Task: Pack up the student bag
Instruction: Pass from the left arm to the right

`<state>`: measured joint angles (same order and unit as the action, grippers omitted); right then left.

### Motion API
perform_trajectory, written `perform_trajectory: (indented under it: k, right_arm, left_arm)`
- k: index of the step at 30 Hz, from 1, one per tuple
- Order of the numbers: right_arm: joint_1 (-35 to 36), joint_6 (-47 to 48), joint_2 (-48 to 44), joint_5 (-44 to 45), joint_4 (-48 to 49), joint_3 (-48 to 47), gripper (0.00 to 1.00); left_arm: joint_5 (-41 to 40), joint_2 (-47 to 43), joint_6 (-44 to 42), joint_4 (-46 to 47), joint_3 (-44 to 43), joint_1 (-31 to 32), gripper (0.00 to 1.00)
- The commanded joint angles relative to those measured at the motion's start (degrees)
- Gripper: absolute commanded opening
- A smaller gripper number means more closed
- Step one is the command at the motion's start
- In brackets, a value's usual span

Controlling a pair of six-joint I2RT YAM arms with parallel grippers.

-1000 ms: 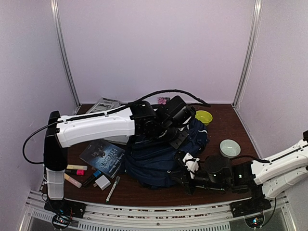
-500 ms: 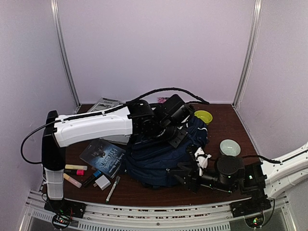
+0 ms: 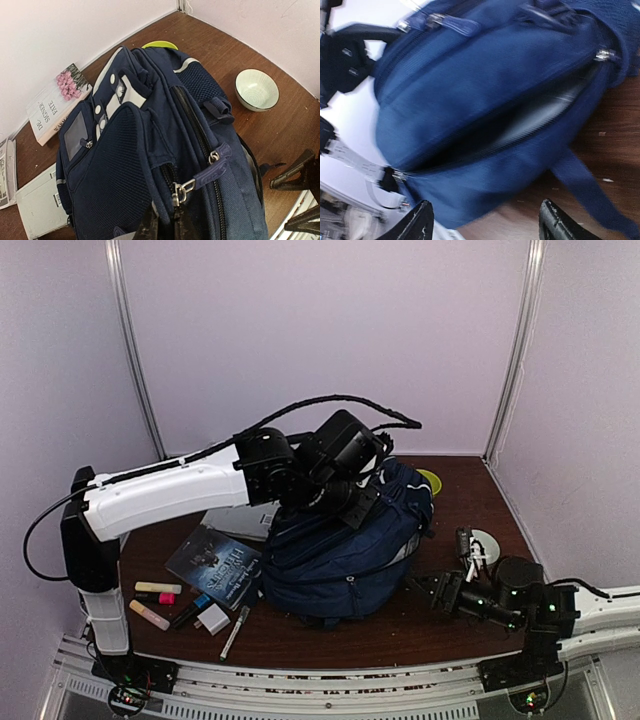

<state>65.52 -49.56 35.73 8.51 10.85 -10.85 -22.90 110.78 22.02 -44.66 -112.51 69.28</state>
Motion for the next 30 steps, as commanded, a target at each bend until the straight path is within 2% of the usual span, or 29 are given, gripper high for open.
perform_trajectory:
  k: [1,4,10,12,14,18,20,28,30]
  right_arm:
    - [-1.5,-8.8,0.7,-5.8,14.2,-0.5,0.73]
    - [-2.8,-10.3,4.9,-9.5,20.1,-1.7,0.73]
    - [-3.4,-13.9,12.9,-12.0,23.3,-4.8,0.74]
    - [-3.4,-15.3,15.0,-12.7,28.2,-4.4,0.74]
    - [-3.4,-15.6,16.5,-12.8,32.3,-4.0,0.75]
    - [-3.5,-13.7,19.5,-10.9,33.0,-4.7,0.75]
    - [-3.6,-14.1,21.5,-9.7,38.2,-3.1,0.74]
    - [-3.7,-15.0,28.4,-10.5,51.1,-2.3,0.51]
    - [-3.8,-14.8,29.5,-11.2,51.3,-3.1,0.41]
  left_arm:
    - [1.0,-4.2,0.0,7.1,-1.0,-0.3,0.0]
    - [1.1,-4.2,0.0,7.0,-0.9,-0.3,0.0]
    - [2.8,-4.2,0.4,7.2,-0.7,-0.3,0.0]
    - [3.7,-4.2,0.5,7.5,-0.6,-0.3,0.0]
    - [4.8,-4.2,0.8,8.1,-0.2,-0.3,0.0]
    - [7.1,-5.2,1.8,10.0,1.1,-0.3,0.0]
    - [8.6,-5.8,2.5,11.3,2.0,-0.3,0.0]
    - [11.5,-7.3,4.2,13.9,4.2,-0.3,0.0]
    - [11.7,-7.2,4.3,14.0,4.3,-0.3,0.0]
